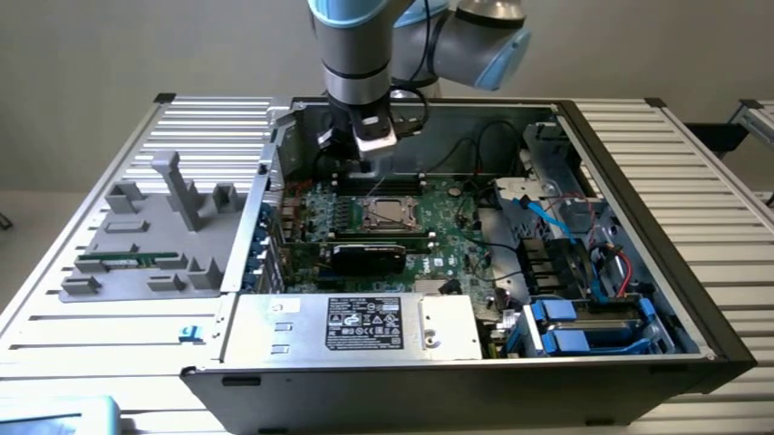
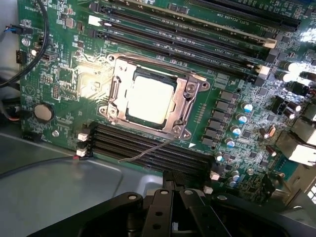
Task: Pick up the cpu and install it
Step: 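Install the first cpu locking lever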
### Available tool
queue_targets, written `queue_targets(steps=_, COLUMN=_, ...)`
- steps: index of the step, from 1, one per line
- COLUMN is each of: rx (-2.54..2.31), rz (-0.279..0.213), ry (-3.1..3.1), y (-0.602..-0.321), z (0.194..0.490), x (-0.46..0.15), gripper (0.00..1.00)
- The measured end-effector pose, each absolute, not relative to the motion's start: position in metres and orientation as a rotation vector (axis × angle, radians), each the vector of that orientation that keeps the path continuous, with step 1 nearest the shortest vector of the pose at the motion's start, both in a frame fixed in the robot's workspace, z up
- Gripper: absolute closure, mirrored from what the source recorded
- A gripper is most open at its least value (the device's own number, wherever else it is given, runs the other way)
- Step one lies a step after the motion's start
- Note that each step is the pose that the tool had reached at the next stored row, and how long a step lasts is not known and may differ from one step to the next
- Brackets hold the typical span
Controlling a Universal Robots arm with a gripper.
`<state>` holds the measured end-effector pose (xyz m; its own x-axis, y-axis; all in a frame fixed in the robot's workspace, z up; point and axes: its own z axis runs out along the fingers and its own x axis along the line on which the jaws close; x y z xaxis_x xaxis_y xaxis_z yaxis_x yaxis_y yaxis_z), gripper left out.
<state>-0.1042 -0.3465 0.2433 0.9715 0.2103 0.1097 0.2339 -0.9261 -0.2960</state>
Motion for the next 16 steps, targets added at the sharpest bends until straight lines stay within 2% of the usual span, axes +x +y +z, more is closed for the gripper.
queue_targets(steps=16, rx=-2.831, rz=-0.158, ry=-0.102, y=-0.347, z=0.225, x=-0.109, gripper=0.89)
